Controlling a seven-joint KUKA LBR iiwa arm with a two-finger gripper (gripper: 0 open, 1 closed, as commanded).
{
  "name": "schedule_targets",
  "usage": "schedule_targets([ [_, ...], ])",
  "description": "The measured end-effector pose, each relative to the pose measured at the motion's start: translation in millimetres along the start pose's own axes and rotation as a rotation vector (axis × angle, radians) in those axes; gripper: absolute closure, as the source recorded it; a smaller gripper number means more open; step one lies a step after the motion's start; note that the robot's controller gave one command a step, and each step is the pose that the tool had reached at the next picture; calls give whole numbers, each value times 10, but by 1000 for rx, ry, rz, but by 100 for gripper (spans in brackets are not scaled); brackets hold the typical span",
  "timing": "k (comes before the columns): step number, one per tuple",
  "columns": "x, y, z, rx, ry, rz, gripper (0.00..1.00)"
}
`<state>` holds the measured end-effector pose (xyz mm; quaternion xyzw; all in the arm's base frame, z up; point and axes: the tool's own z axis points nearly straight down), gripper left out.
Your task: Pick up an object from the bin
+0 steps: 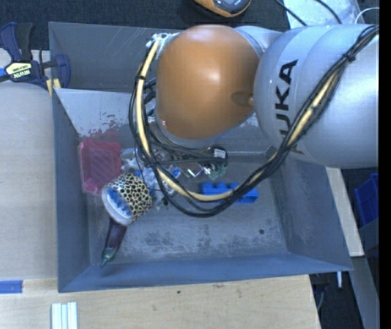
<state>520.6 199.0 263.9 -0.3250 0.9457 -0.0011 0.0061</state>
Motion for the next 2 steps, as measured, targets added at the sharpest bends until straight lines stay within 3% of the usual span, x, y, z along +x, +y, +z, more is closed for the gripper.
schedule_targets([
  [1,-5,72,858,2,-5,3,100],
  [2,182,269,288,0,-1,181,100],
])
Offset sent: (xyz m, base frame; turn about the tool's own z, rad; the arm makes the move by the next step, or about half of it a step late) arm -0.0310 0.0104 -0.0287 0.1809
